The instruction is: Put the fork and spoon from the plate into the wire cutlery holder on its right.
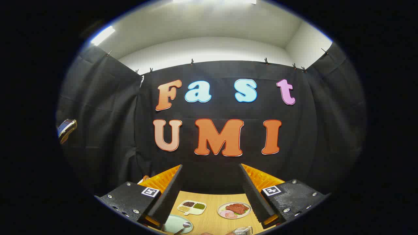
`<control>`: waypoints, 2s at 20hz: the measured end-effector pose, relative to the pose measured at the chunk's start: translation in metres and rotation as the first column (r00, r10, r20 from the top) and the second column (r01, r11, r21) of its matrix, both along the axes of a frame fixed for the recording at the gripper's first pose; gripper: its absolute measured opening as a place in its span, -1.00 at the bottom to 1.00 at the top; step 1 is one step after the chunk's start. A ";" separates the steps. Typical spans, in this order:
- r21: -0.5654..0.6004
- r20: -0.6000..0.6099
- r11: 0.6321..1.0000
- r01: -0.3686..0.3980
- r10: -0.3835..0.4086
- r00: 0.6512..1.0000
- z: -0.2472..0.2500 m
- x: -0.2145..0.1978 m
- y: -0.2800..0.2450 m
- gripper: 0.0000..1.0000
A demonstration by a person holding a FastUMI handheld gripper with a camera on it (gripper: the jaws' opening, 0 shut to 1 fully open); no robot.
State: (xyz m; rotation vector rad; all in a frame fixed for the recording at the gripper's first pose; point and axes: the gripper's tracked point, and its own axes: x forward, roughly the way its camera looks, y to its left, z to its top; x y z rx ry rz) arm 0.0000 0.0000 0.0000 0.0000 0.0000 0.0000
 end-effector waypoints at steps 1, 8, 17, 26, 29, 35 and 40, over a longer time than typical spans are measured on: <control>0.001 -0.004 1.000 -0.005 0.005 1.000 -0.001 0.000 0.000 0.97; -0.001 -0.023 1.000 -0.023 0.023 0.999 -0.009 -0.003 0.005 0.97; 0.019 -0.094 0.999 -0.045 0.047 0.994 -0.034 -0.001 0.021 0.97; -0.002 -0.199 0.994 -0.110 0.107 0.974 -0.073 0.008 0.056 0.97; 0.012 -0.281 0.991 -0.131 0.129 0.951 -0.103 0.015 0.074 0.97; 0.043 -0.502 0.983 -0.178 0.175 0.847 -0.169 0.023 0.102 0.98; 0.094 -0.692 0.975 -0.201 0.210 0.691 -0.232 0.019 0.124 0.93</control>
